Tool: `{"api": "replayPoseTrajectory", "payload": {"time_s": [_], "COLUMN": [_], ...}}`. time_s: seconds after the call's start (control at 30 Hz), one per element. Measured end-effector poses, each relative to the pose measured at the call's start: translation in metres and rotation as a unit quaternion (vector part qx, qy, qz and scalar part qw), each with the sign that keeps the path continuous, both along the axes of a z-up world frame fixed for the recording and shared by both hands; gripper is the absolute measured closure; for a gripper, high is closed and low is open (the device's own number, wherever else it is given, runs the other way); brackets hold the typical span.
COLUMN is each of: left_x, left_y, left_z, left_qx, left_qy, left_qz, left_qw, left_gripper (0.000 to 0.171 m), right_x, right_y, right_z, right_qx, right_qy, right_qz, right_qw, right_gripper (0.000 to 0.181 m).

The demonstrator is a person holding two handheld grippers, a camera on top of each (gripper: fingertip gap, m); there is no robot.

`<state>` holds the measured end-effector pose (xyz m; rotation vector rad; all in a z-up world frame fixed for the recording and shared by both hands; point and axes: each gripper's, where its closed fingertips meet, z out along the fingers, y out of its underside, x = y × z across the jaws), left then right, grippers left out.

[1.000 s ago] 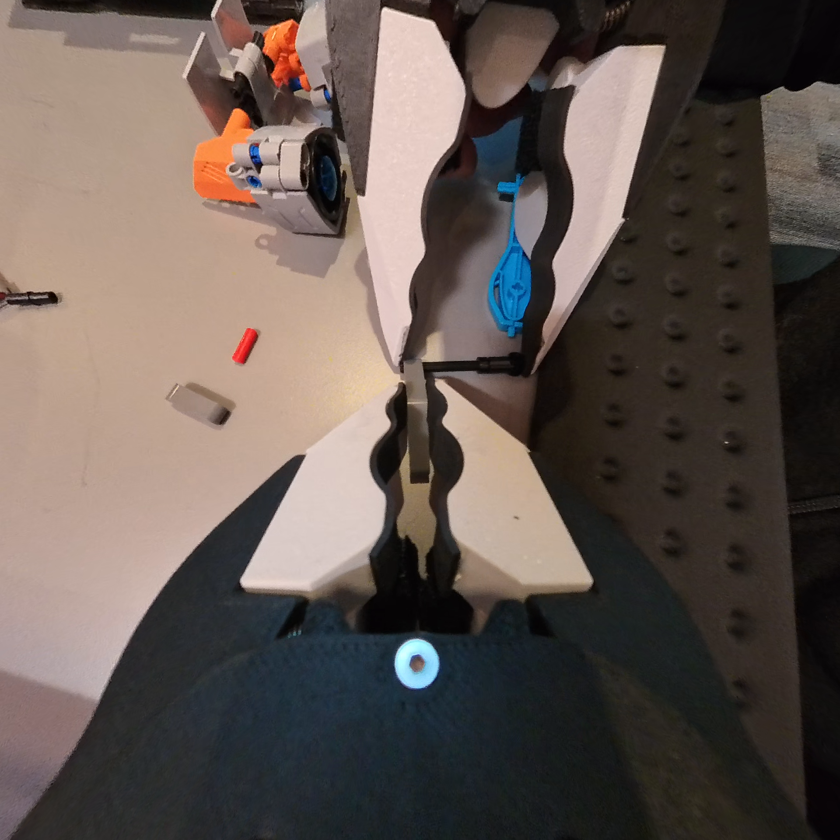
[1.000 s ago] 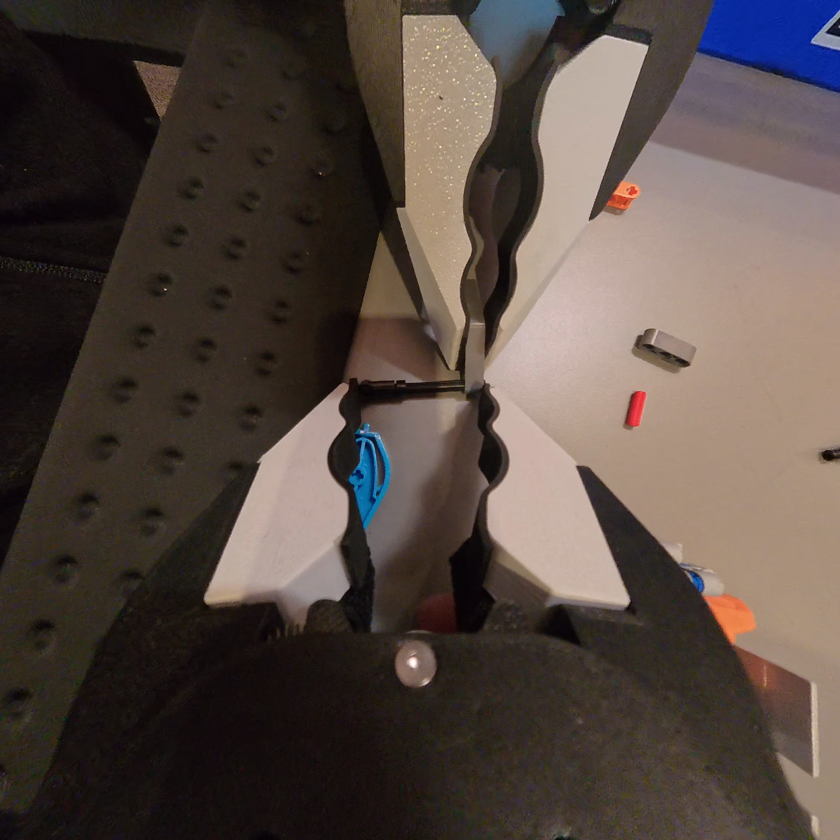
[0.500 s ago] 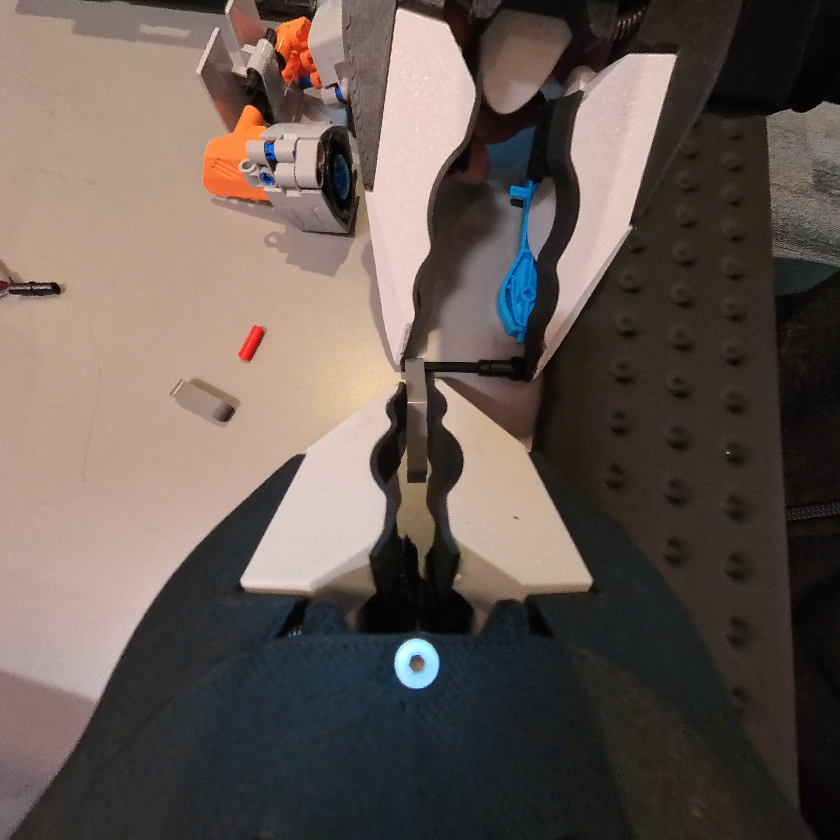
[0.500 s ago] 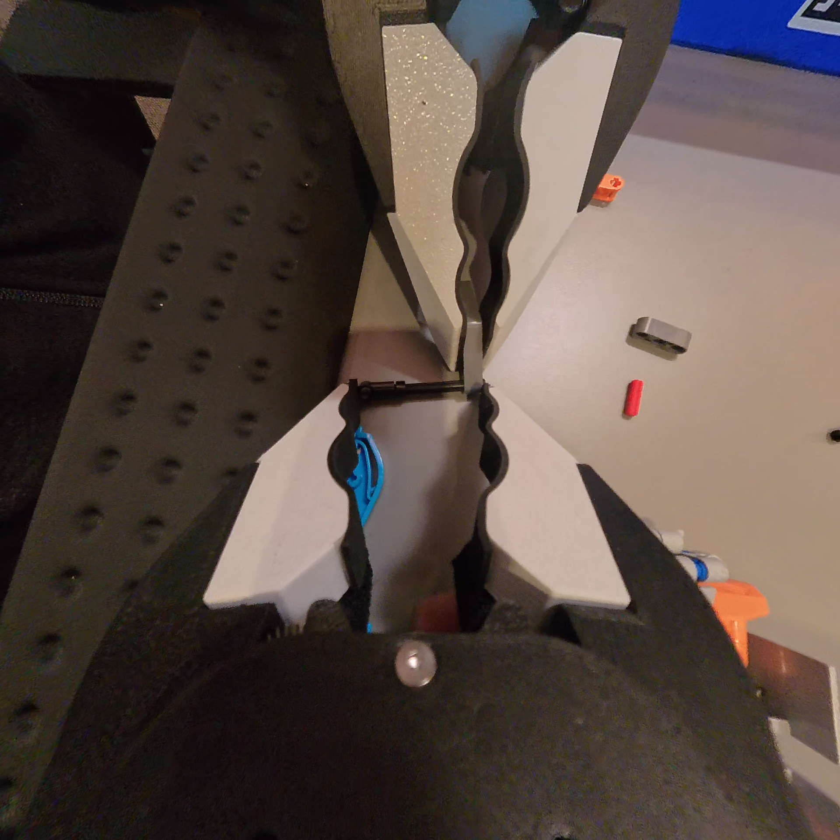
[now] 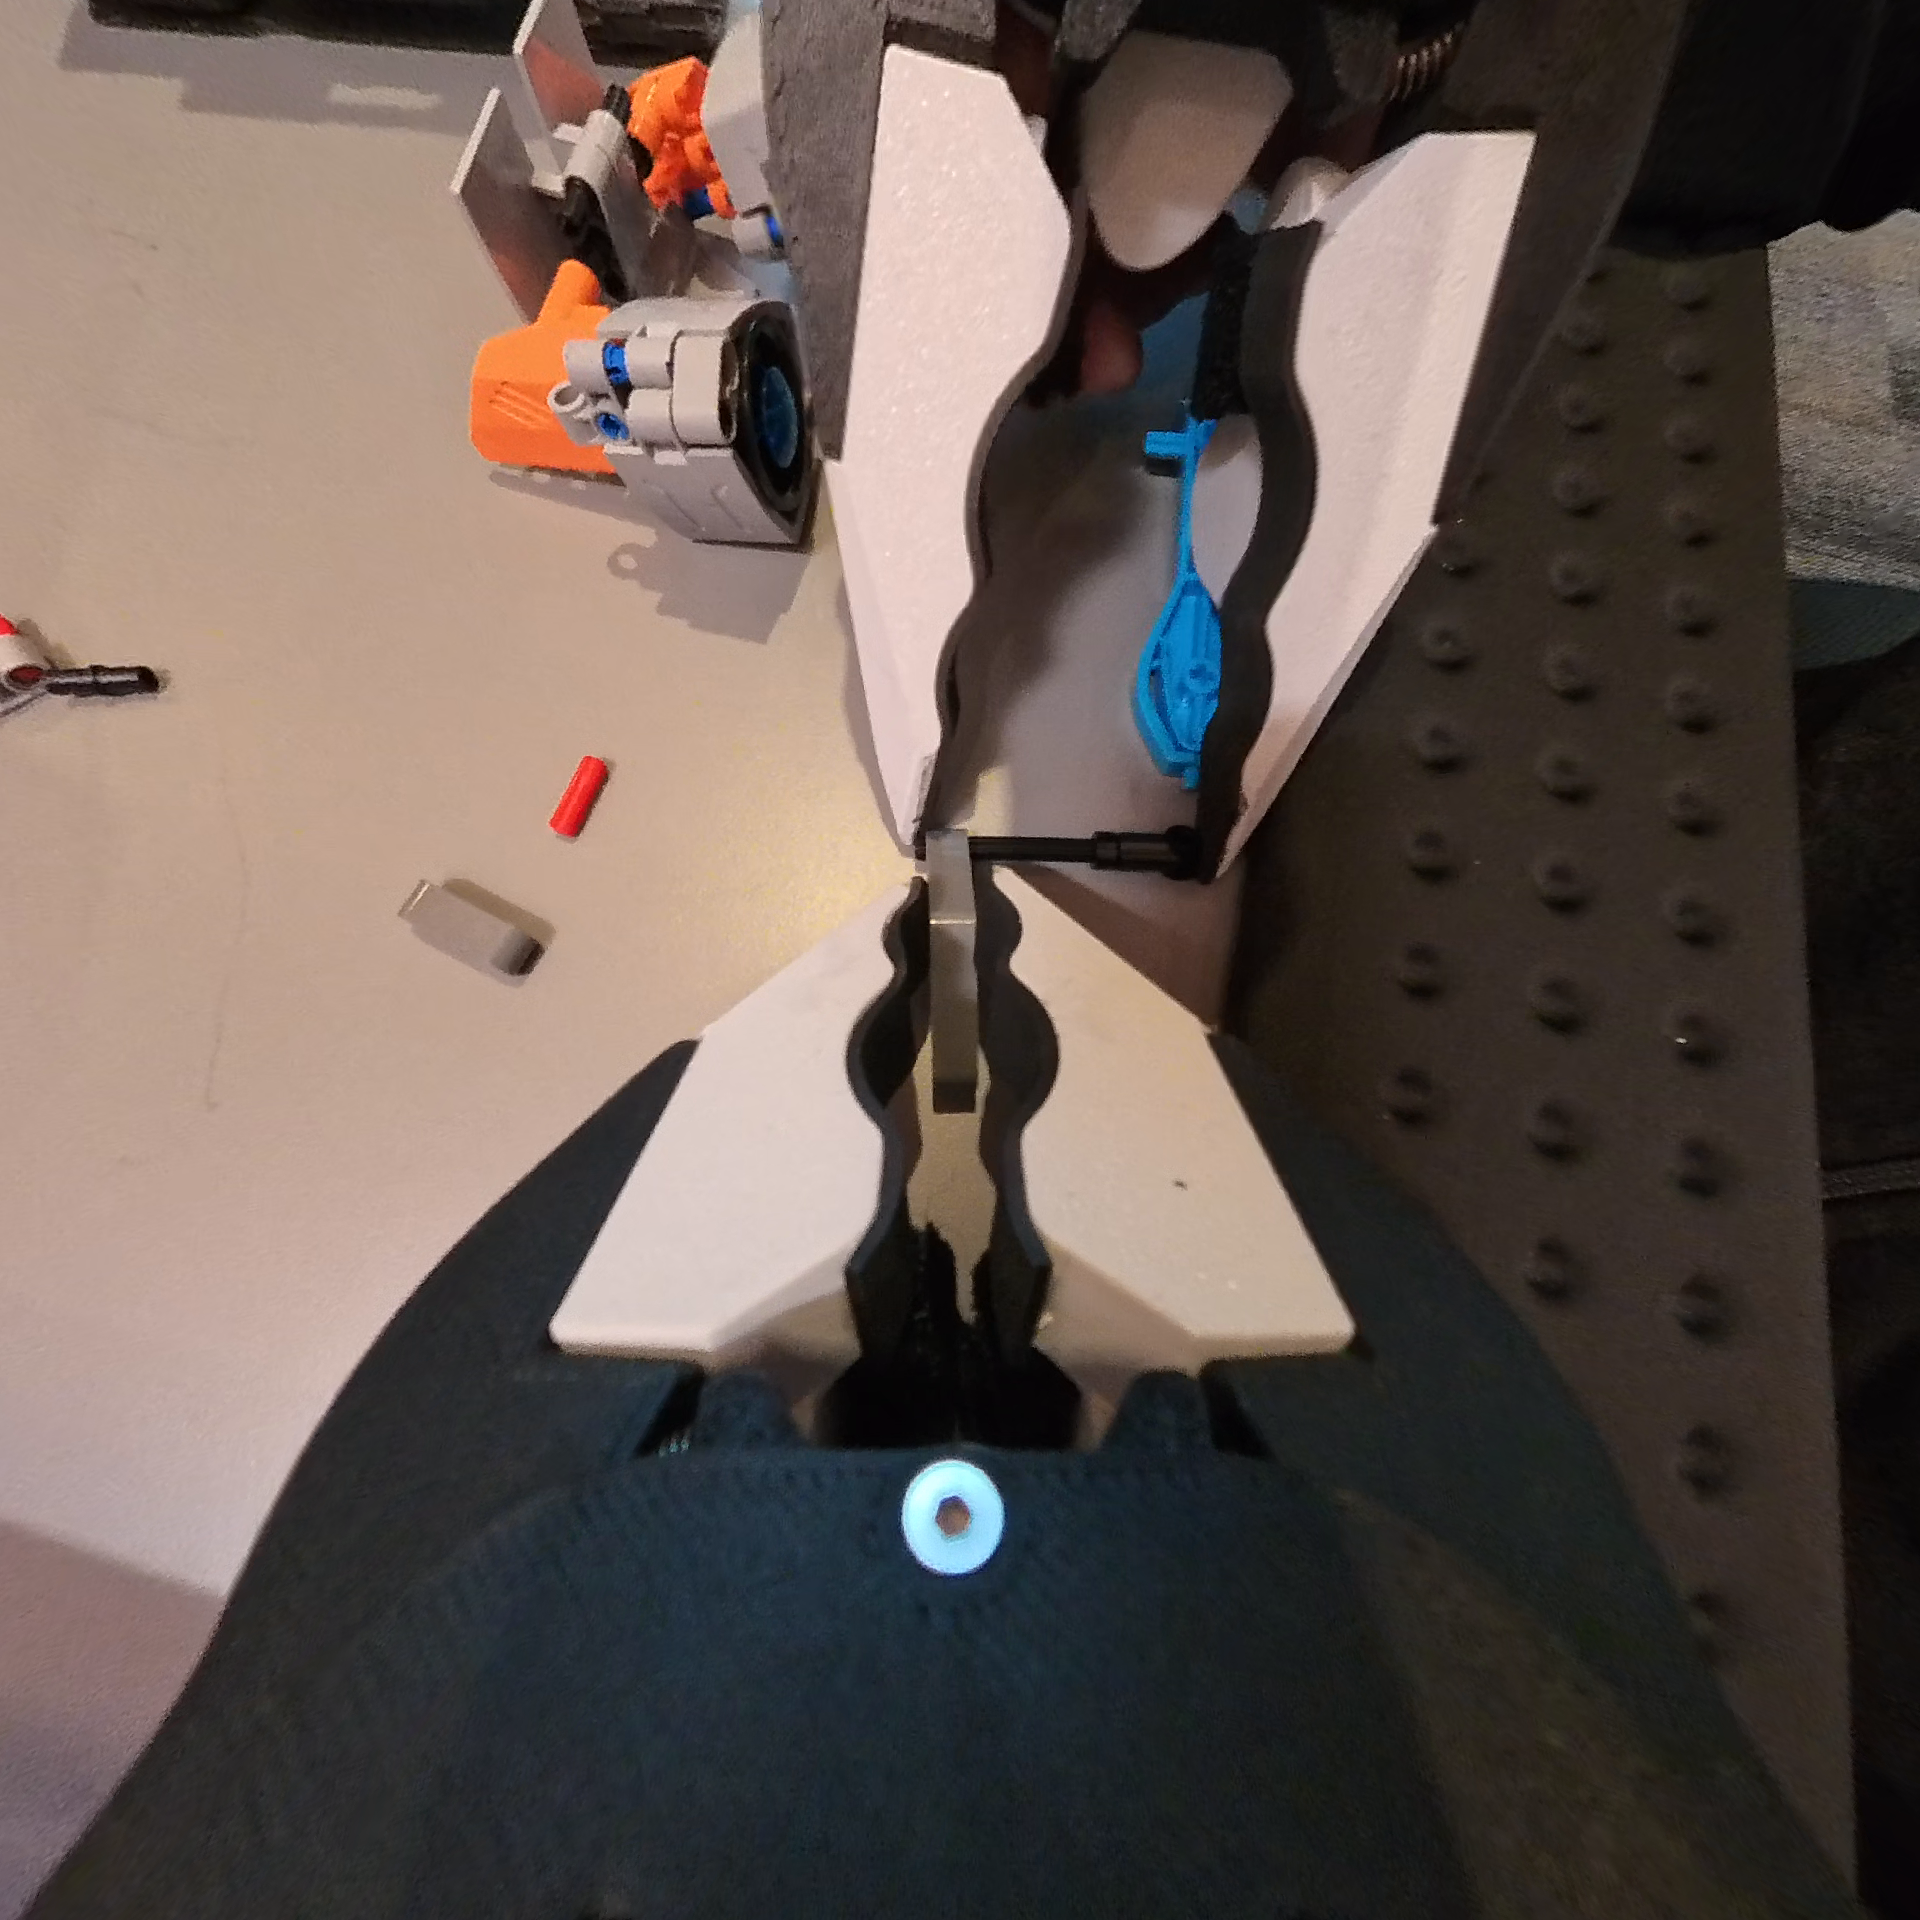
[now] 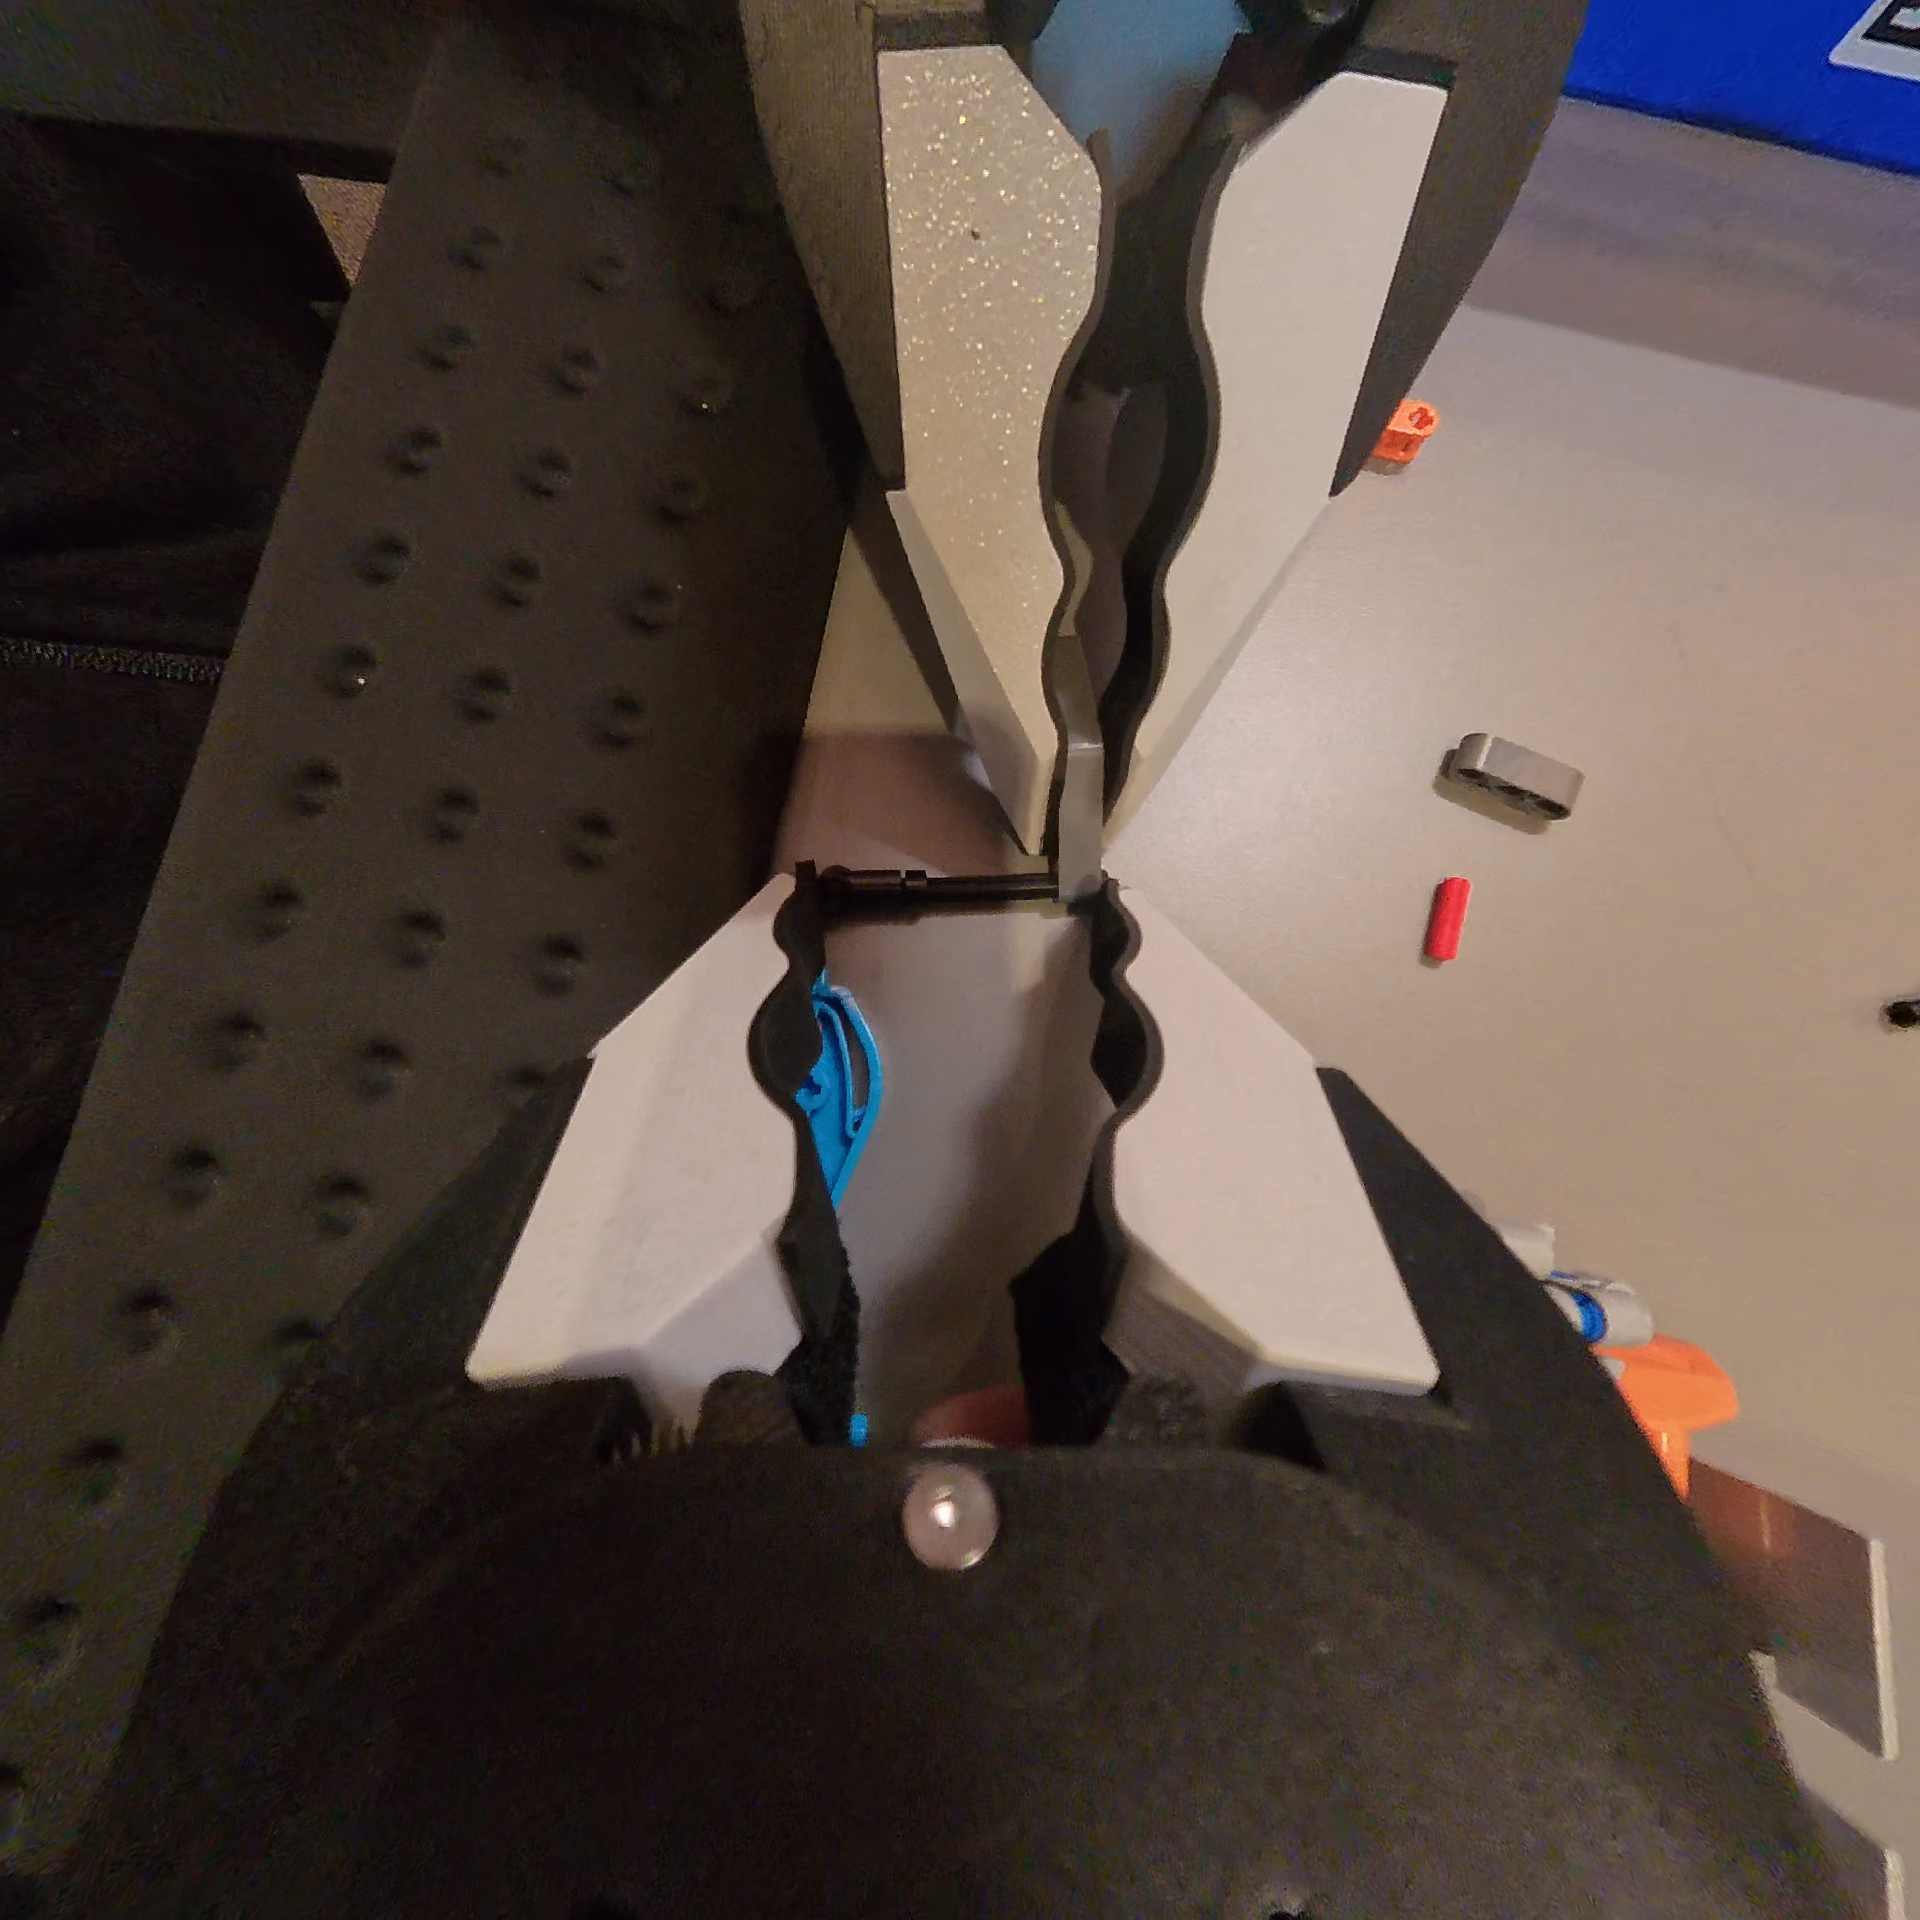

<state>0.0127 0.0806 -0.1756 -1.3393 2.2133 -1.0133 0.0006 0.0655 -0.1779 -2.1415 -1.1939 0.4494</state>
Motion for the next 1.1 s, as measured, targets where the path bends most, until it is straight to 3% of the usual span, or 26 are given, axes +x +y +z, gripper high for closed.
{"api": "replayPoseTrajectory", "payload": {"time_s": [0.13,0.57,0.6,0.73,1.0,1.1], "left_x": [0.003,-0.001,-0.001,0.001,0.001,0.005], "left_y": [0.004,-0.004,-0.006,-0.004,-0.004,0.002], "left_z": [0.001,0.0,0.0,-0.001,0.002,0.007], "left_qx": [0.013,0.006,0.01,0.008,0.052,0.11], "left_qy": [-0.014,-0.005,-0.005,-0.004,-0.034,-0.066], "left_qz": [0.018,-0.004,-0.005,0.004,0.003,0.011], "left_qw": [1.0,1.0,1.0,1.0,0.998,0.992], "left_gripper": [0.167,0.167,0.167,0.167,0.166,0.167], "right_x": [0.003,0.004,0.006,0.007,0.008,0.012], "right_y": [0.002,0.003,0.005,0.005,0.007,0.012], "right_z": [0.0,0.0,0.0,0.0,0.002,0.006], "right_qx": [-0.001,0.005,0.011,0.014,0.047,0.07], "right_qy": [0.007,-0.005,-0.01,-0.007,-0.052,-0.065], "right_qz": [-0.029,-0.022,-0.022,-0.026,-0.022,-0.038], "right_qw": [1.0,1.0,1.0,1.0,0.997,0.995], "right_gripper": [0.131,0.133,0.157,0.158,0.158,0.158]}}
